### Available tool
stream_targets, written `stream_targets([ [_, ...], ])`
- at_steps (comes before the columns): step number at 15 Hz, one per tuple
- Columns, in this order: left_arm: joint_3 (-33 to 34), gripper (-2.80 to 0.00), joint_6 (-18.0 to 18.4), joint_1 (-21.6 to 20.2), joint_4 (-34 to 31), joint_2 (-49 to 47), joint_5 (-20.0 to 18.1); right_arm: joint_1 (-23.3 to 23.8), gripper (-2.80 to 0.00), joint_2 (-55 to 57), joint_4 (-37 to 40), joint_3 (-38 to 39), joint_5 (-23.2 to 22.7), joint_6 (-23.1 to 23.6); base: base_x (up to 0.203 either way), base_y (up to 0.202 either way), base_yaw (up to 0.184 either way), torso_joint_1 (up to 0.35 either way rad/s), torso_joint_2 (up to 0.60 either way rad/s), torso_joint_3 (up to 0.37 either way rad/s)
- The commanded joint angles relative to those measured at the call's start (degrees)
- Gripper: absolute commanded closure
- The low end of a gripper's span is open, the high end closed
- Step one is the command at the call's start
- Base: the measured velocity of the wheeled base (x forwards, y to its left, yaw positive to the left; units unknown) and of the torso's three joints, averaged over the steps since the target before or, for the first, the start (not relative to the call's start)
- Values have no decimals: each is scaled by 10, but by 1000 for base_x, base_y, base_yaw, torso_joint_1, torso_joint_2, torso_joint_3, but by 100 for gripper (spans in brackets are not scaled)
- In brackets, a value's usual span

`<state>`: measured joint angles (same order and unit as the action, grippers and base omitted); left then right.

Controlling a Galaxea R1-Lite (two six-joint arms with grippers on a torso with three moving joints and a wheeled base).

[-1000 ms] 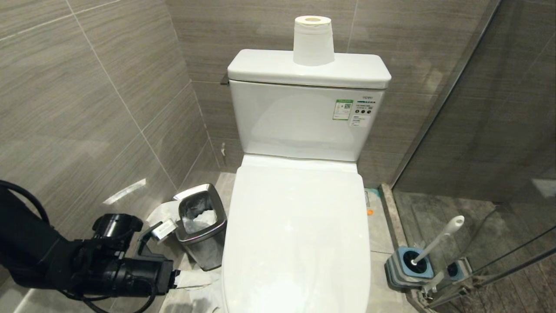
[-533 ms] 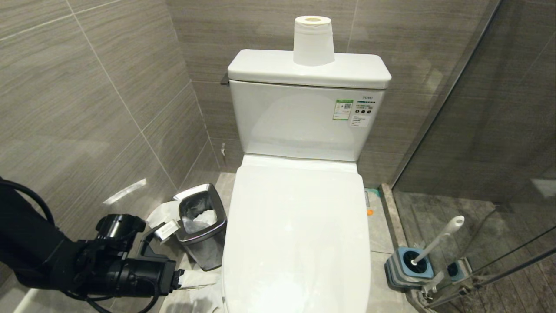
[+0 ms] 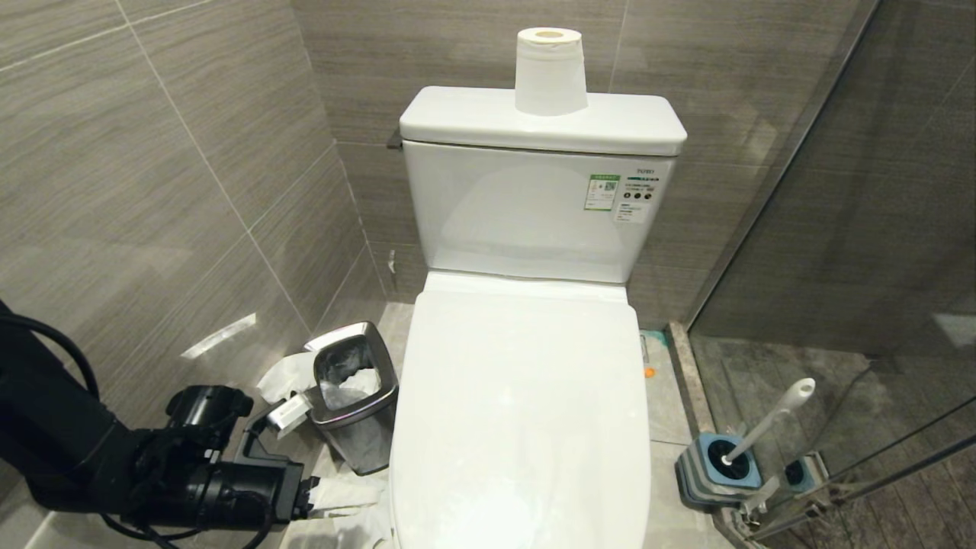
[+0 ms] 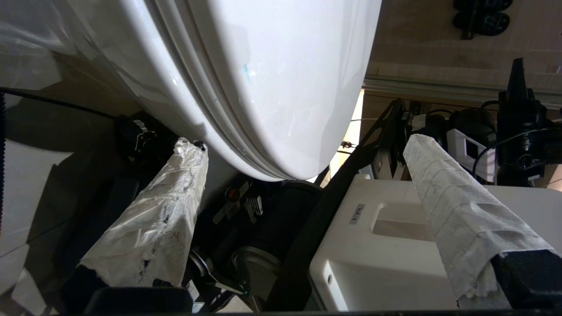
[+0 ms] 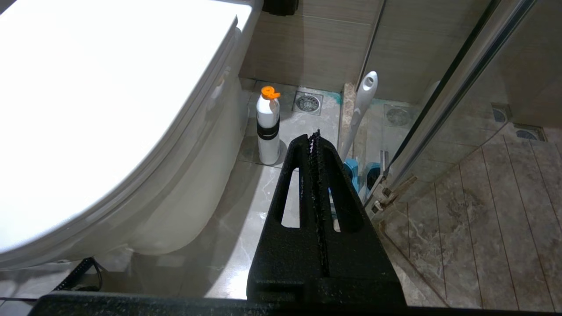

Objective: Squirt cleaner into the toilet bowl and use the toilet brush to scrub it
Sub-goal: Use the left hand to lift the toilet lid slightly

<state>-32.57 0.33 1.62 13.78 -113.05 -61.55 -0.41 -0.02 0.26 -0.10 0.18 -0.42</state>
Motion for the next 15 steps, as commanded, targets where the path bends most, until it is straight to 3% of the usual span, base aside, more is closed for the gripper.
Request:
stream_targets([
  [1,-2,-280,2,1,4,-14,-3,0,0,0,0,0,0,0,0,0,0,0,0,0],
  [9,-7,-280,6,52,21,-25,19,0,0,0,0,0,0,0,0,0,0,0,0,0],
  [15,-33,-280,6,63,21,-40,50,0,0,0,0,0,0,0,0,0,0,0,0,0],
])
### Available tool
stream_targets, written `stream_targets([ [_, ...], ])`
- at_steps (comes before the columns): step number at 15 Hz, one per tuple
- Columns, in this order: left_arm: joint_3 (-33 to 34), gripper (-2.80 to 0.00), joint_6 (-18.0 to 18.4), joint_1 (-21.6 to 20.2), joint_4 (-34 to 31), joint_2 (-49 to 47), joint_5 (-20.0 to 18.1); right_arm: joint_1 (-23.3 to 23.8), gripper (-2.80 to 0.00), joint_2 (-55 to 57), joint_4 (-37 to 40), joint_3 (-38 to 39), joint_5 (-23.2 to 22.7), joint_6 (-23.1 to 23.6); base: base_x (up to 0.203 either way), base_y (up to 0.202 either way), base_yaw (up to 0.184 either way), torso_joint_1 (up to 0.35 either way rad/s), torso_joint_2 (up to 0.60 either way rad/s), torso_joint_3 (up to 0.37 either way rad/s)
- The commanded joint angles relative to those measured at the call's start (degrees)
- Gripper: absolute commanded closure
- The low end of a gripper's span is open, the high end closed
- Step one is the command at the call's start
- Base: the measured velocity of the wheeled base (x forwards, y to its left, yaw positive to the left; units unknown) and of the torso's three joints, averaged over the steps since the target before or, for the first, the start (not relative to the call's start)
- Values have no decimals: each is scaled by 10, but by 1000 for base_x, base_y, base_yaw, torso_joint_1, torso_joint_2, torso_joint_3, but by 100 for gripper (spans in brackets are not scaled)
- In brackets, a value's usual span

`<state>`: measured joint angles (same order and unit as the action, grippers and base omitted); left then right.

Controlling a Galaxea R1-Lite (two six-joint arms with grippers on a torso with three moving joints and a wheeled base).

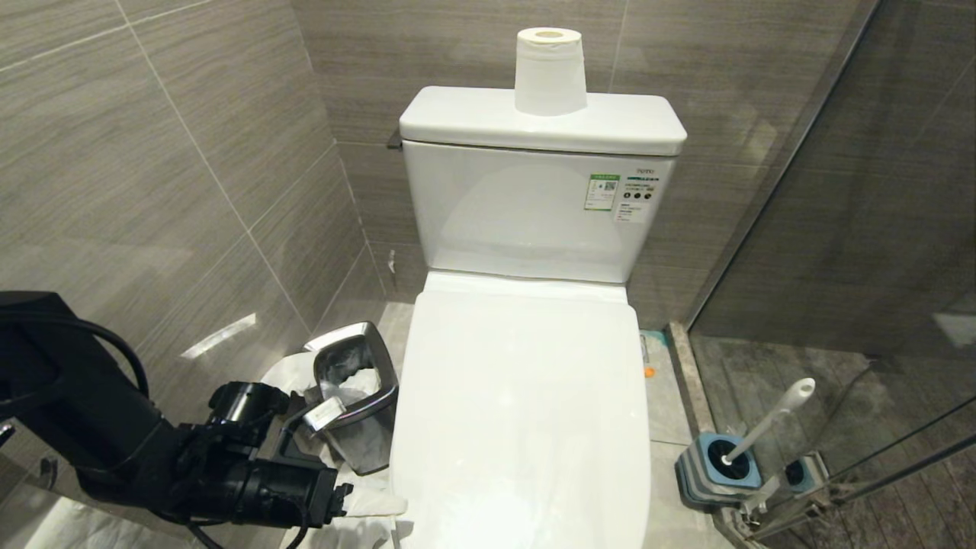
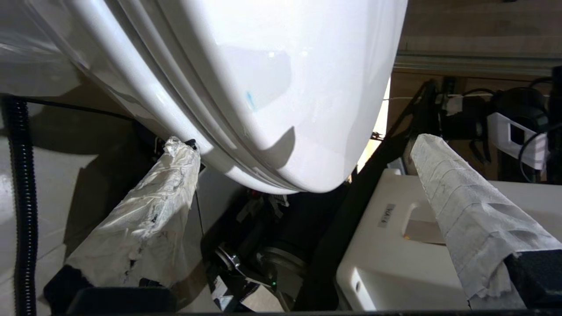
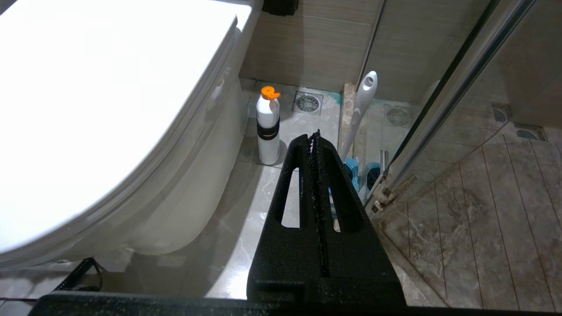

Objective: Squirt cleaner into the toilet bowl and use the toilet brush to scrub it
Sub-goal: Use the left hand to lift the toilet lid slightly

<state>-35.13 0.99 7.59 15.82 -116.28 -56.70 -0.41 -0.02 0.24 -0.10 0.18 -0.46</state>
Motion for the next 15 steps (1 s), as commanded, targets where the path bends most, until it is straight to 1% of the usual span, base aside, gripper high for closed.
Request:
stream_targets([
  [1,-12,-280,0,4,1,-11,5,0,0,0,0,0,0,0,0,0,0,0,0,0],
  [3,-15,-280,0,11,1,-13,16,0,0,0,0,0,0,0,0,0,0,0,0,0],
  [11,-14,-280,0,37,7,-18,25,0,0,0,0,0,0,0,0,0,0,0,0,0],
  [15,-13,-280,0,46,8,-16,40,0,0,0,0,0,0,0,0,0,0,0,0,0],
])
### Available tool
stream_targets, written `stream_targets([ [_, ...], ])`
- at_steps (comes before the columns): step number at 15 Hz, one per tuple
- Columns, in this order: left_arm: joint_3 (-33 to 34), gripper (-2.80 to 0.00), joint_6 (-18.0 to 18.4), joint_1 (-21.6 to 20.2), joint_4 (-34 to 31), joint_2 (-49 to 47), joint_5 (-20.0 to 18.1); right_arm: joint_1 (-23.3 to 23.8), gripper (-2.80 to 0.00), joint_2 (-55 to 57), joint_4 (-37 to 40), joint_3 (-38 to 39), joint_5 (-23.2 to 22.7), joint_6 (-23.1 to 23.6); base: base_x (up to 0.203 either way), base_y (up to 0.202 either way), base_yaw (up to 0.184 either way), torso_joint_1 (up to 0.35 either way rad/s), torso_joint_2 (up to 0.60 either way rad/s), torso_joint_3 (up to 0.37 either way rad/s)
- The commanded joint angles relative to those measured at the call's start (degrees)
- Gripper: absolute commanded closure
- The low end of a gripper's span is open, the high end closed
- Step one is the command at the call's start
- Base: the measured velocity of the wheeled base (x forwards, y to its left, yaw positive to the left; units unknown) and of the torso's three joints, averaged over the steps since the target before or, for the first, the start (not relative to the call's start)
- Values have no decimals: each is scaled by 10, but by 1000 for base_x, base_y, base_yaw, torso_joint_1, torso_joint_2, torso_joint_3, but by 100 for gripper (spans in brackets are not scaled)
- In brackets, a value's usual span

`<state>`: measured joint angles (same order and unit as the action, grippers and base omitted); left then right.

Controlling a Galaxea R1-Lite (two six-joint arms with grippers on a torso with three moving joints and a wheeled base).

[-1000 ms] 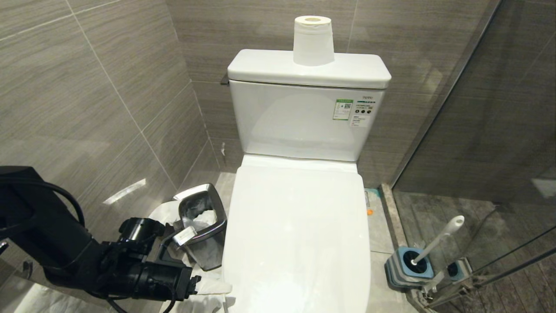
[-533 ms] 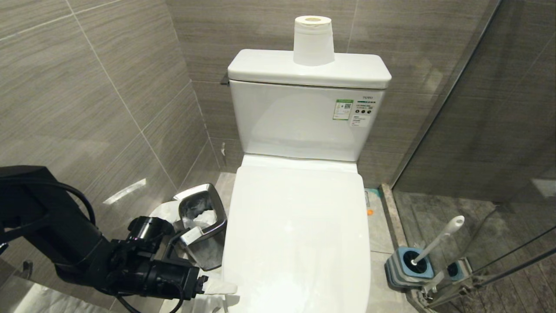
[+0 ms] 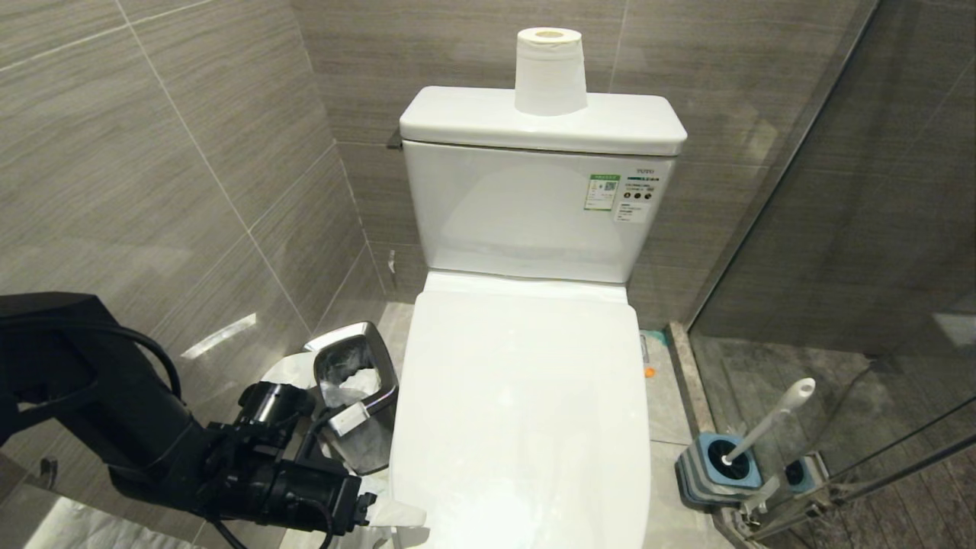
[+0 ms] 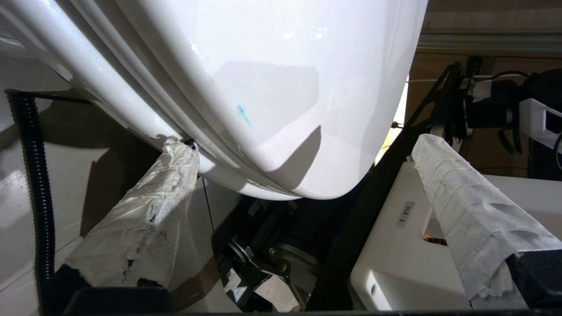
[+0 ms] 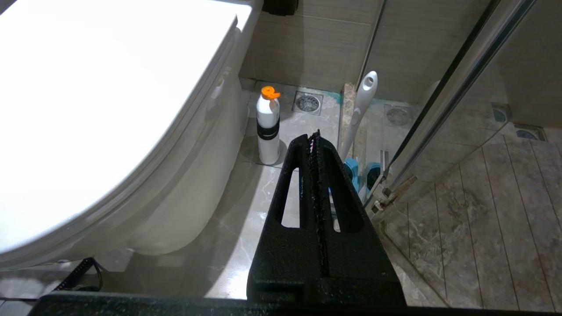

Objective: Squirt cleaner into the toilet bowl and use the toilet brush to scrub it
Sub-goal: Use the left hand to lift the toilet lid slightly

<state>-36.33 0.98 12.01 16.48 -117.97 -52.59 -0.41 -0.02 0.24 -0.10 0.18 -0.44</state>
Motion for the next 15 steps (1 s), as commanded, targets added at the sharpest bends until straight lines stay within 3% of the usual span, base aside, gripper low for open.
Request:
stream_targets([
  [1,-1,-280,1,3,1,1,9,0,0,0,0,0,0,0,0,0,0,0,0,0],
  [3,1,-280,8,5,8,0,36,0,0,0,0,0,0,0,0,0,0,0,0,0],
  [7,2,-280,8,16,8,2,37,0,0,0,0,0,0,0,0,0,0,0,0,0],
  [12,21,-280,8,41,6,9,32,0,0,0,0,0,0,0,0,0,0,0,0,0],
  [15,20,-280,0,49,4,18,4,0,0,0,0,0,0,0,0,0,0,0,0,0],
])
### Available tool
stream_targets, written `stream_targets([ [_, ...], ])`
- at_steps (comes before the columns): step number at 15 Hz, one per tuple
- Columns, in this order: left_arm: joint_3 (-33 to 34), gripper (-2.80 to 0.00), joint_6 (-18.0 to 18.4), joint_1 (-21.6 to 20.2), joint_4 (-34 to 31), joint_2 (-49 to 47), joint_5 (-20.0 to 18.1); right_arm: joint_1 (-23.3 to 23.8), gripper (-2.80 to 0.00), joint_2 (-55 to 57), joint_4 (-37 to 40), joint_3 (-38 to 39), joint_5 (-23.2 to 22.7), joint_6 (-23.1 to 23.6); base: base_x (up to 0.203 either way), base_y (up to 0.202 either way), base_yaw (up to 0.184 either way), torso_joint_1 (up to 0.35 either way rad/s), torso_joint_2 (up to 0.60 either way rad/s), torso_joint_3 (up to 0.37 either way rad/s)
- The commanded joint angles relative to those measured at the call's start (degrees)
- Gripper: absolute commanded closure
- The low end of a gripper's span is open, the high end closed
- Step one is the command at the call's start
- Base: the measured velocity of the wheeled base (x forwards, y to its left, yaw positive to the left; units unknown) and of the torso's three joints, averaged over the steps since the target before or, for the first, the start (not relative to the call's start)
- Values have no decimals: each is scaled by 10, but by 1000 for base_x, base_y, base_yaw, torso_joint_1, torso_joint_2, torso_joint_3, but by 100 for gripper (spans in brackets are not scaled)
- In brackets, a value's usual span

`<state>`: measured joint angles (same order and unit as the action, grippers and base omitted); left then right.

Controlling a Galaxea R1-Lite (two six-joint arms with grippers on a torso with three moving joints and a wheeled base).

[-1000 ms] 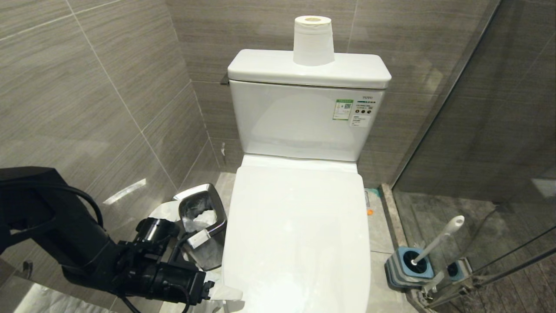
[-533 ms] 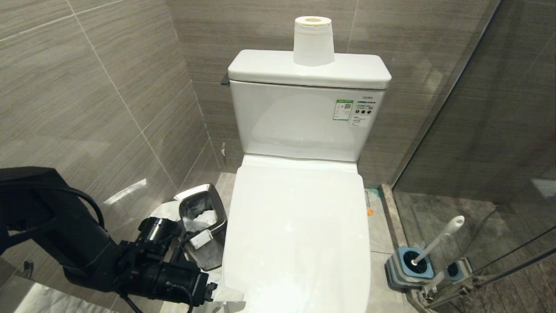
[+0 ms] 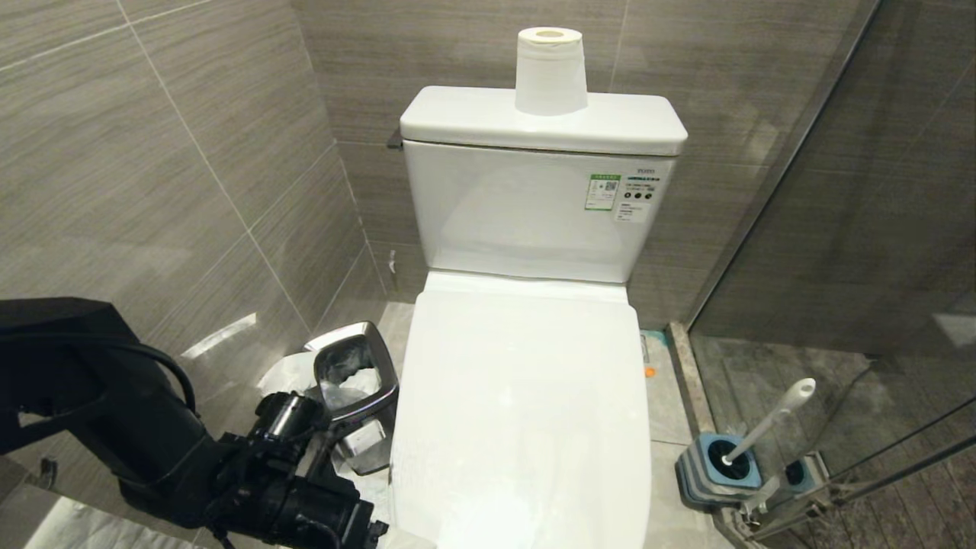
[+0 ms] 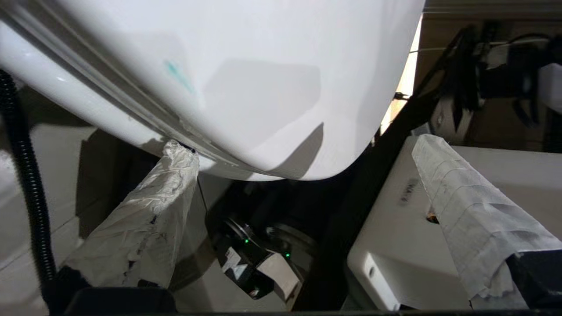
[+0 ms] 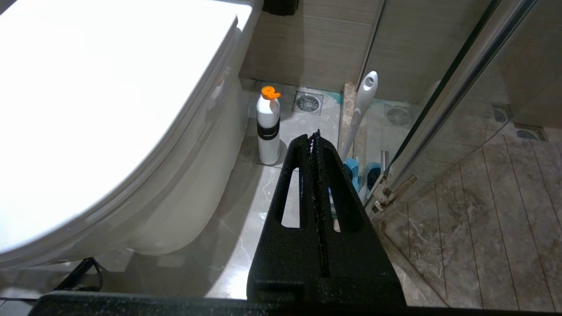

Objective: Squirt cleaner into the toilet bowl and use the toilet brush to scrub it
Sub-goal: Use the left hand to lift the toilet lid slightly

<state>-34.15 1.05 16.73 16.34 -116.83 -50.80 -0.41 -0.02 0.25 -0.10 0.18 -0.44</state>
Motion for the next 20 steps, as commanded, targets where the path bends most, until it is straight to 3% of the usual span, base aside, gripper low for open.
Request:
stream_targets([
  [1,-2,-280,-6,1,6,10,-25,0,0,0,0,0,0,0,0,0,0,0,0,0],
  [6,-2,-280,-30,-27,8,23,-141,0,0,0,0,0,0,0,0,0,0,0,0,0],
  [13,-3,-280,-32,-88,7,39,-271,0,0,0,0,0,0,0,0,0,0,0,0,0],
  [20,-1,-280,-40,-114,5,59,-313,0,0,0,0,0,0,0,0,0,0,0,0,0],
])
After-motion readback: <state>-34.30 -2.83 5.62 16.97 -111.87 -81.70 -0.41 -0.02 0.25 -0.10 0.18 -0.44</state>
